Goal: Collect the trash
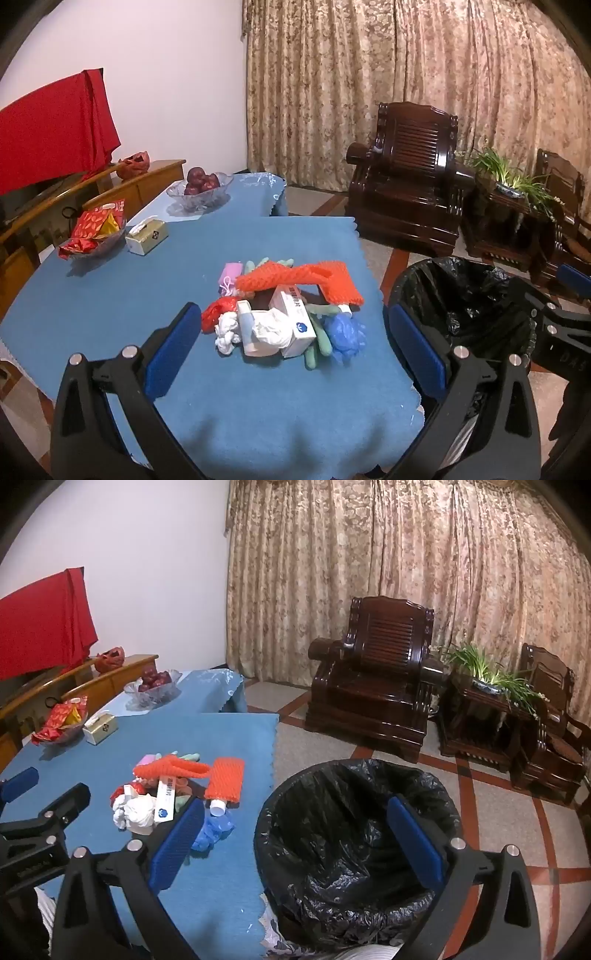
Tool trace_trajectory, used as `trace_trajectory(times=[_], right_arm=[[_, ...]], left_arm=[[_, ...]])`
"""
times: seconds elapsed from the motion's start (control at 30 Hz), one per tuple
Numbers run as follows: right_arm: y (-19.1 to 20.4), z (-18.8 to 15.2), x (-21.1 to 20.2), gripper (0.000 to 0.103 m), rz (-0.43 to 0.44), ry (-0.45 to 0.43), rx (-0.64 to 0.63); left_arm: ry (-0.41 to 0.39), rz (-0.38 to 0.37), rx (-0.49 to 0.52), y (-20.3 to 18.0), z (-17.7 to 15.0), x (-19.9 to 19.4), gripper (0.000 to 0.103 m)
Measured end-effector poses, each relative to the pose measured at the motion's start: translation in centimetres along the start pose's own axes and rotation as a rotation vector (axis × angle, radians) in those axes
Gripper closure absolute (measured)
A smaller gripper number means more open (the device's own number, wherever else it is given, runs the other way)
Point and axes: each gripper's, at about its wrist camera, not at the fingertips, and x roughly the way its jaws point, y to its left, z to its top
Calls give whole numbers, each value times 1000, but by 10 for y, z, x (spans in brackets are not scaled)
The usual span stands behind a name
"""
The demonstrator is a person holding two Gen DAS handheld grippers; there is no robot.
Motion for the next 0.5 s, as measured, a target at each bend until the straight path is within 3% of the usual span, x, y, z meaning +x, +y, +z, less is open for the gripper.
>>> trace_trajectory(times=[0.5], right_arm=[[2, 1, 0, 6, -3, -5, -6]], left_arm=[[3, -5, -4, 1, 0, 0, 5]])
